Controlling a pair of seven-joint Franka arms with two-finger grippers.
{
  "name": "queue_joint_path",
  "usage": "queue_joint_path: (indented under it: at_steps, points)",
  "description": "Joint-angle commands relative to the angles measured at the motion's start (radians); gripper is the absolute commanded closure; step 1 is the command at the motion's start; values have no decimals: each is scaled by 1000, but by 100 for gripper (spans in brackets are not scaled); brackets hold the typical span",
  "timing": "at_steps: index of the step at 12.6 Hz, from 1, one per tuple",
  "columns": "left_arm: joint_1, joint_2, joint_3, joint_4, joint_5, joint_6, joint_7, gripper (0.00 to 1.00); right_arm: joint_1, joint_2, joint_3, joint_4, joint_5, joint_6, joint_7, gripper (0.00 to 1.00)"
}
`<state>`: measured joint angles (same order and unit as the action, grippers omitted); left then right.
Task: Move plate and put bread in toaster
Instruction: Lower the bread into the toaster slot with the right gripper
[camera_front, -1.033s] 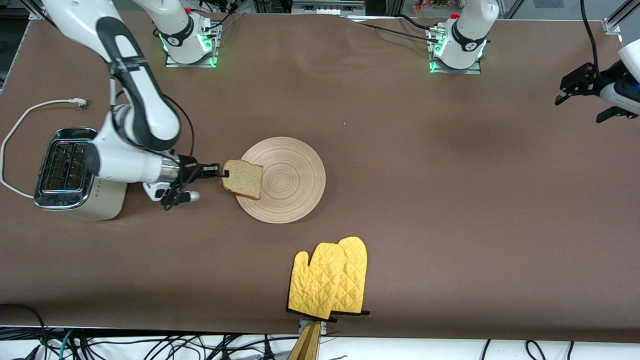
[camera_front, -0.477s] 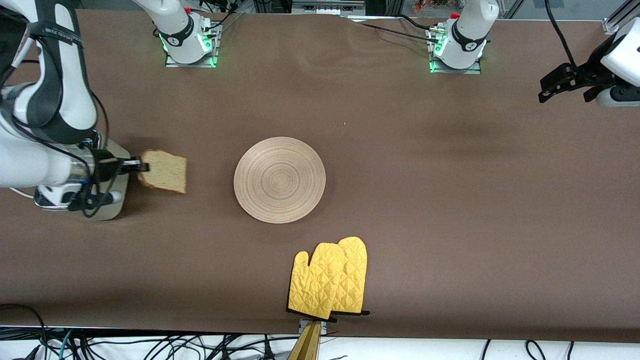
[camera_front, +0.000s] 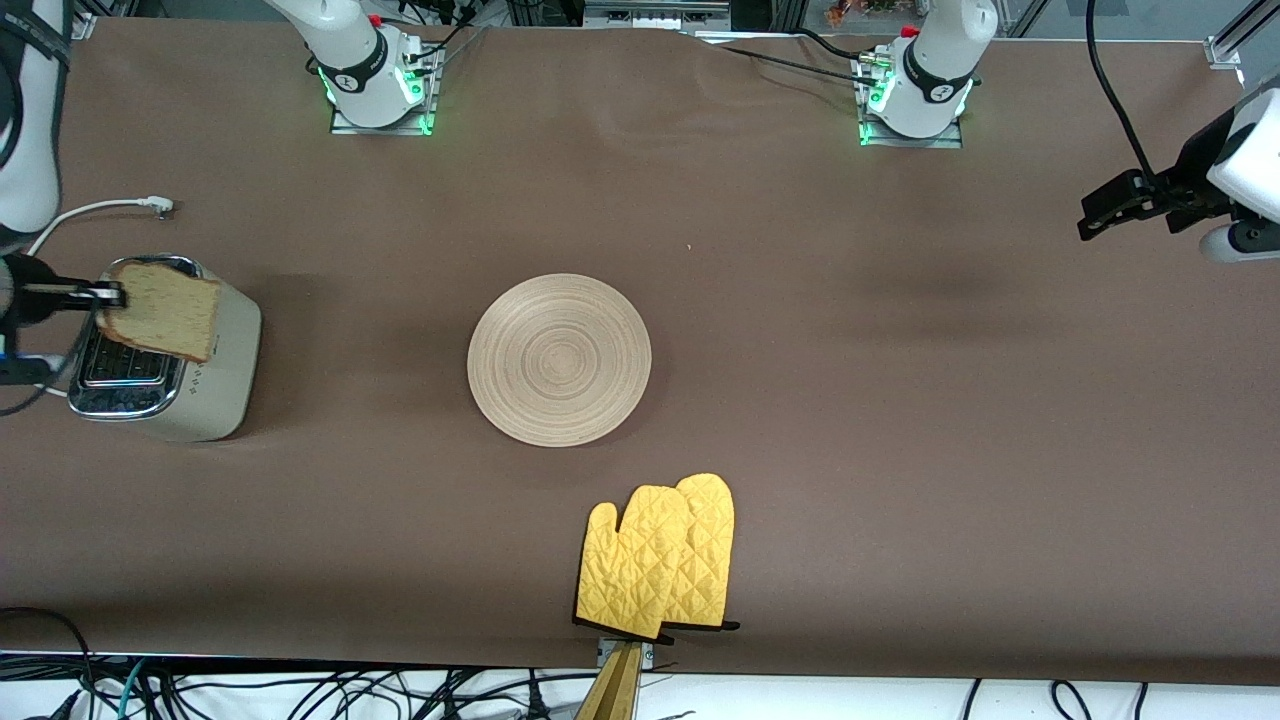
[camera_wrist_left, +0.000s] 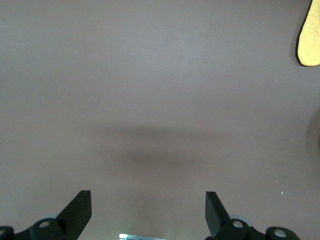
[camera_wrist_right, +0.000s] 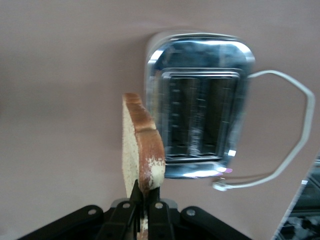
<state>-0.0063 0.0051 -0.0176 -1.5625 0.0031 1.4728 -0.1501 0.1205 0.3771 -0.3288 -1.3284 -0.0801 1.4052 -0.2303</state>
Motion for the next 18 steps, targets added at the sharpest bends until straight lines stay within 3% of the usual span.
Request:
queue_joint_path:
  at_steps: [1, 12, 13, 14, 15, 18]
  points:
    - [3, 12, -4, 39, 3, -23, -12, 0, 1, 12, -56, 32, -41, 17, -63, 100]
    - [26, 13, 1, 39, -28, -25, -2, 0, -36, 108, -56, -21, -29, 103, -89, 100]
    - [25, 13, 1, 39, -28, -25, -2, 0, -36, 120, -56, -21, -29, 116, -90, 90]
    - [25, 13, 1, 39, -28, -25, -3, 0, -35, 121, -55, -21, -26, 133, -81, 18]
    - [25, 13, 1, 39, -28, -25, -2, 0, -35, 118, -53, -17, -20, 152, -90, 0]
    - [25, 13, 1, 39, -29, -23, -2, 0, -30, 69, -46, -14, 45, 143, -163, 0]
